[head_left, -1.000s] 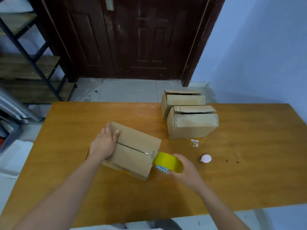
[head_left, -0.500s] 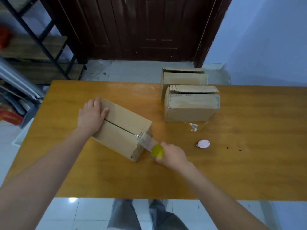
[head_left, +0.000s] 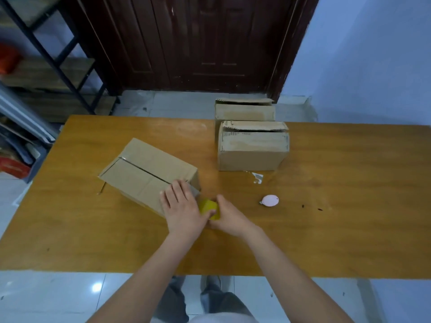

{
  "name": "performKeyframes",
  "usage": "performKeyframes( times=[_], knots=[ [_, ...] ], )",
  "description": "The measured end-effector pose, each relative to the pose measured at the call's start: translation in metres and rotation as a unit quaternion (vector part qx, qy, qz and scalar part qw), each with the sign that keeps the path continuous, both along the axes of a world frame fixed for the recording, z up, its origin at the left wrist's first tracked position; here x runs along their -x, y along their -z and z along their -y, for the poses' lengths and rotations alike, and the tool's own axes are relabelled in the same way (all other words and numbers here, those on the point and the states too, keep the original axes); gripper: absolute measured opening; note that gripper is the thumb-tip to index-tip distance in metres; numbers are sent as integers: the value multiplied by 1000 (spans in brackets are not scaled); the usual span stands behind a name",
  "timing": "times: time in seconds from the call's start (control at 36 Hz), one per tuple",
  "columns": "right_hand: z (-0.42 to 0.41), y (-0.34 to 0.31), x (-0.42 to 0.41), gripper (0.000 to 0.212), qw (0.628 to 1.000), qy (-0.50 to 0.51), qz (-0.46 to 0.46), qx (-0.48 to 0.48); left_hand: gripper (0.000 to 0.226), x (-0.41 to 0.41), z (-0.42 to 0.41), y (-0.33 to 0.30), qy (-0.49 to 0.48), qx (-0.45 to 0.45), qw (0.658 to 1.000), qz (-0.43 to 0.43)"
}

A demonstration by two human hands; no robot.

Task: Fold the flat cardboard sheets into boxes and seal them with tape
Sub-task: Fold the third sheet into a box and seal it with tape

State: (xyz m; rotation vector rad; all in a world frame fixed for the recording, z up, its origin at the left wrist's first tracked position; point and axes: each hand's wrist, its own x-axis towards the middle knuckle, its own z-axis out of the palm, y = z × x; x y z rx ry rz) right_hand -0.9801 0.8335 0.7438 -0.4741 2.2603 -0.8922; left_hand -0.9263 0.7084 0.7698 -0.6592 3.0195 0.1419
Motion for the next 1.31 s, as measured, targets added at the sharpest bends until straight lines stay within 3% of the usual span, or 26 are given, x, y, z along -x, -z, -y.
performKeyframes(
  times=[0.06, 0.14, 0.25, 0.33, 0.47, 0.56, 0.64, 0.72, 0.81, 0.86, 0.94, 1.08, 1.31],
  knots=[
    [-18, 1, 1, 72, 1000, 20, 9, 14, 128, -1, -1, 5, 6, 11, 1000, -1],
    [-59, 5, 15, 52, 994, 100, -50, 5, 133, -2, -1, 10, 12, 10, 1000, -11],
    [-112, 15, 43, 55, 969, 129, -138, -158, 132, -4, -1, 14, 11, 14, 999, -27],
    [-135, 26, 59, 58, 954, 91, -142, -246, 132, -5, -1, 17, 13, 19, 999, -37],
    [-142, 48, 64, 47, 942, 0, -181, -281, 133, -4, 0, 22, 4, 17, 999, -45],
    [-144, 56, 63, 40, 942, 31, -214, -257, 130, -3, -2, 20, -3, 19, 999, -25],
    [-135, 54, 62, 39, 960, 97, -184, -187, 128, -4, -1, 21, -1, 24, 1000, -20],
    [-104, 37, 57, 40, 980, 135, -141, -28, 131, -4, 0, 22, -1, 27, 999, -20],
    [-61, 8, 44, 41, 975, 129, -120, 135, 131, -3, -1, 23, -2, 29, 999, -13],
    [-38, -9, 36, 35, 970, 101, -107, 193, 132, -3, -3, 22, -2, 23, 1000, -7],
    [-14, -20, 30, 27, 974, 40, -121, 188, 134, -2, -3, 22, -6, 17, 1000, -3],
    [7, -18, 36, 32, 981, -13, -147, 124, 134, -1, -1, 25, -5, 21, 1000, -18],
    [15, -14, 42, 36, 983, -18, -148, 111, 140, 0, -1, 24, -14, 12, 1000, -7]
  ],
)
